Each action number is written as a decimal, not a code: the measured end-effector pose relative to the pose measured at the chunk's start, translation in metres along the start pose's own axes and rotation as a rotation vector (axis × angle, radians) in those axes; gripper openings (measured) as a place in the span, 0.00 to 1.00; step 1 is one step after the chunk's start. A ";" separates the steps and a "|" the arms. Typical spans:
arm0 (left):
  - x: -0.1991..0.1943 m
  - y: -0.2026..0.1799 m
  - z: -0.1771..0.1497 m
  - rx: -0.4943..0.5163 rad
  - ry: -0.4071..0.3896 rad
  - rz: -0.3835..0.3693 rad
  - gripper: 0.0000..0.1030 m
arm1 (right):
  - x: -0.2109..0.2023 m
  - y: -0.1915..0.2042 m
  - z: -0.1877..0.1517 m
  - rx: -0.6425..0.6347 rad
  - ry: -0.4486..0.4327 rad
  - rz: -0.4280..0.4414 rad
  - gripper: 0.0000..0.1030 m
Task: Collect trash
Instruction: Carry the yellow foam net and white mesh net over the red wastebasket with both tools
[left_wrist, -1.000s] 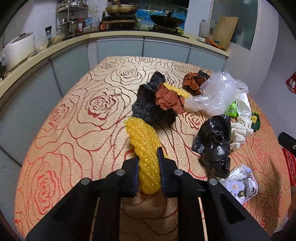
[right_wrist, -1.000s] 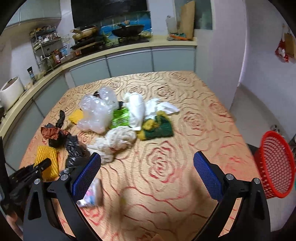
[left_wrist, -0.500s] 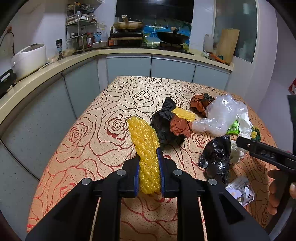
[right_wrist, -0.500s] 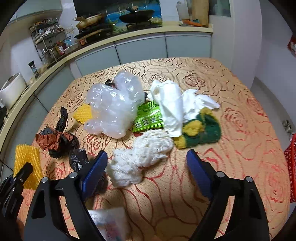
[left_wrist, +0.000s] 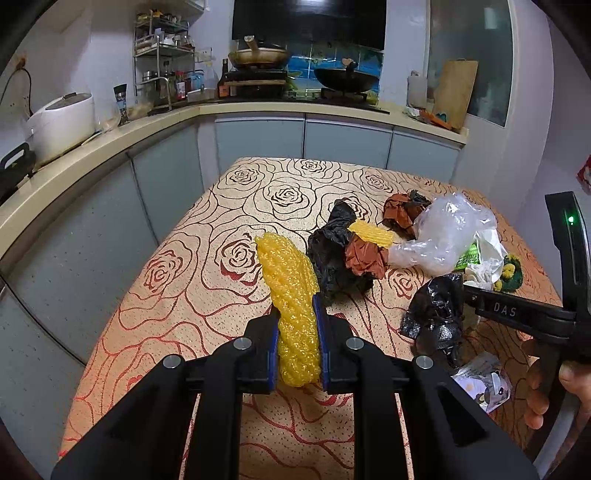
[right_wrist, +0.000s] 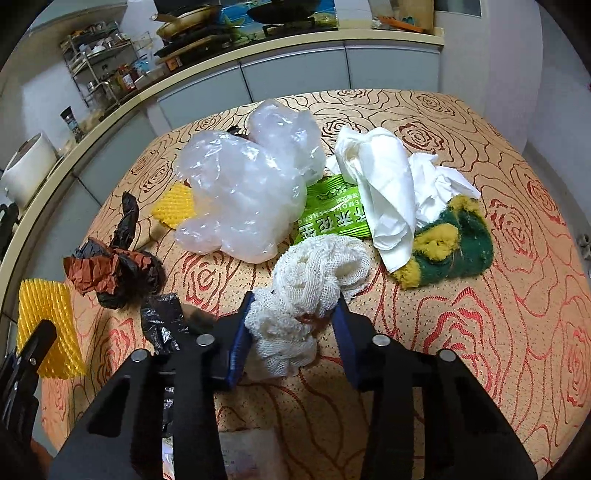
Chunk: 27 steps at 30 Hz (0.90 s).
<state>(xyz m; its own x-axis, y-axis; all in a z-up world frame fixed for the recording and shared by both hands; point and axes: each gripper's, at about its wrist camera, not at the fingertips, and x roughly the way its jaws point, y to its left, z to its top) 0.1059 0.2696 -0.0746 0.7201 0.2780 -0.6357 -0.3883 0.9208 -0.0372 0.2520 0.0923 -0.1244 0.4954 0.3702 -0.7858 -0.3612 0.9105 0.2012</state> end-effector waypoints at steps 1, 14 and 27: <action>-0.001 0.000 0.000 0.001 -0.003 0.001 0.15 | -0.002 -0.002 -0.002 0.002 -0.001 0.004 0.35; -0.023 -0.017 0.008 0.030 -0.059 -0.016 0.15 | -0.062 -0.021 -0.015 -0.013 -0.121 -0.037 0.33; -0.061 -0.059 0.031 0.093 -0.174 -0.057 0.15 | -0.151 -0.036 -0.012 -0.078 -0.382 -0.129 0.34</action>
<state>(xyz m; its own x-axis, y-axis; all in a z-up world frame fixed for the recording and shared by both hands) 0.1030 0.2065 -0.0098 0.8309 0.2604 -0.4917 -0.2951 0.9554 0.0072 0.1804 0.0010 -0.0198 0.7928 0.3094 -0.5251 -0.3289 0.9425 0.0588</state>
